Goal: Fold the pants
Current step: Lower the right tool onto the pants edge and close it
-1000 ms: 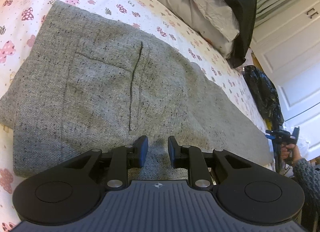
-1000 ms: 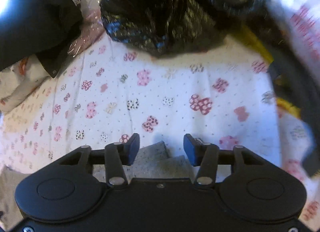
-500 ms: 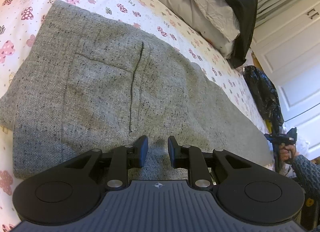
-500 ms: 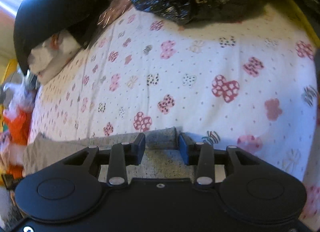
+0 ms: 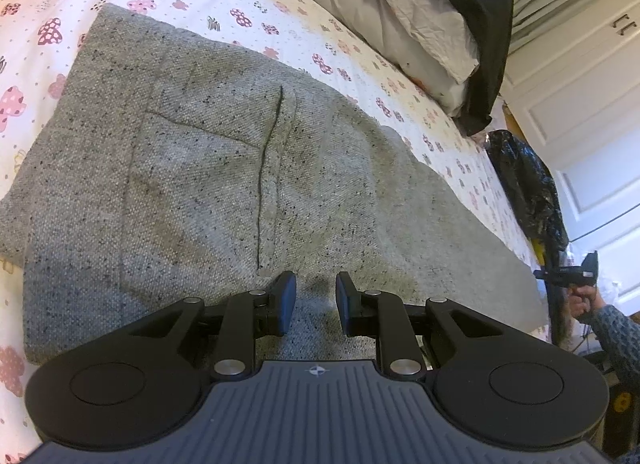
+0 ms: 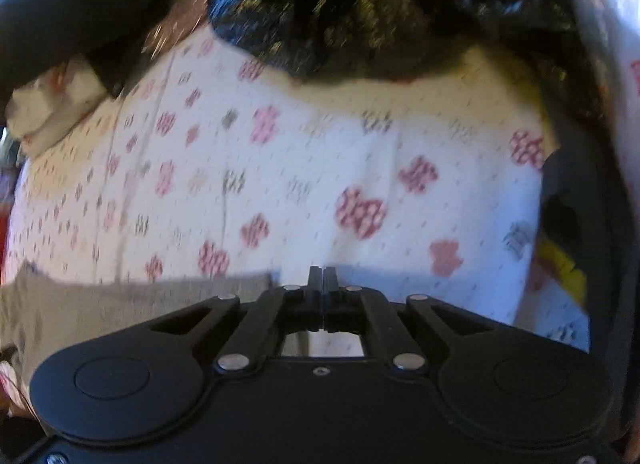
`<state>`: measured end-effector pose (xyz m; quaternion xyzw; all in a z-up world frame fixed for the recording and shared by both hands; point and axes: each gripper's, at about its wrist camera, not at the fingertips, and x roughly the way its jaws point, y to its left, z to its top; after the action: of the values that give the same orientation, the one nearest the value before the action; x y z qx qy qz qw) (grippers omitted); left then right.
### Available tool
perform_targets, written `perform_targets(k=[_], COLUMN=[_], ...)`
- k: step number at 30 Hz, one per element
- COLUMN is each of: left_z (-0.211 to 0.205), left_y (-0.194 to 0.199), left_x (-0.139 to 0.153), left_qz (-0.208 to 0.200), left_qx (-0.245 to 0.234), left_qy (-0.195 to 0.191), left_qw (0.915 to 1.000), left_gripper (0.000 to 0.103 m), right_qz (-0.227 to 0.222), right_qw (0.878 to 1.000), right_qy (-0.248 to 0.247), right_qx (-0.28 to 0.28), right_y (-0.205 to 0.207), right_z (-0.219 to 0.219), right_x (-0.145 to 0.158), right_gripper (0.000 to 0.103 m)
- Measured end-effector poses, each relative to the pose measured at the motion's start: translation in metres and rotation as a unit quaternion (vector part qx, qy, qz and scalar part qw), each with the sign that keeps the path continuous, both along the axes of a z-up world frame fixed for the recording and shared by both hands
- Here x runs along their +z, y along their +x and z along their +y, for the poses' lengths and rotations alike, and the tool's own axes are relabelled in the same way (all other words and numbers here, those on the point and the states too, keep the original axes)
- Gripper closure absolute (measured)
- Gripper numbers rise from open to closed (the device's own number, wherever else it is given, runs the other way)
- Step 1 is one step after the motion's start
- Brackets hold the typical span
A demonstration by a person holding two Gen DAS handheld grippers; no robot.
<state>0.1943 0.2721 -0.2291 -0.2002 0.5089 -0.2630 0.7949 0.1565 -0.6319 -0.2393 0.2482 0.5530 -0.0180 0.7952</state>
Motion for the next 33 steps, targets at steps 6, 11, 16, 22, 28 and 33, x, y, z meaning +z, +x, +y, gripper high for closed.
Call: perform_targets(k=[6, 11, 16, 22, 28, 33], left_z=[0.0, 0.002, 0.0, 0.001, 0.003, 0.002], left_y=[-0.002, -0.002, -0.001, -0.001, -0.001, -0.001], left_x=[0.0, 0.0, 0.001, 0.001, 0.001, 0.001], left_qz=[-0.002, -0.001, 0.0, 0.0, 0.0, -0.002], left_qx=[-0.002, 0.0, 0.0, 0.001, 0.002, 0.001], left_qy=[-0.001, -0.001, -0.001, -0.003, -0.004, -0.002], left_qw=[1.0, 1.0, 1.0, 1.0, 1.0, 1.0], left_gripper=[0.082, 0.082, 0.082, 0.082, 0.082, 0.082], right_qz=[-0.021, -0.011, -0.01, -0.074, -0.033, -0.054], right_qw=[0.999, 0.998, 0.998, 0.996, 0.999, 0.995], right_qy=[0.042, 0.057, 0.053, 0.053, 0.019, 0.022], right_qx=[-0.008, 0.007, 0.023, 0.016, 0.014, -0.086], right_y=[-0.016, -0.02, -0.021, -0.009, -0.006, -0.027], right_z=[0.003, 0.01, 0.017, 0.014, 0.024, 0.01], right_x=[0.004, -0.007, -0.006, 0.016, -0.004, 0.006], right_gripper=[0.048, 0.046, 0.09, 0.091, 0.07, 0.042])
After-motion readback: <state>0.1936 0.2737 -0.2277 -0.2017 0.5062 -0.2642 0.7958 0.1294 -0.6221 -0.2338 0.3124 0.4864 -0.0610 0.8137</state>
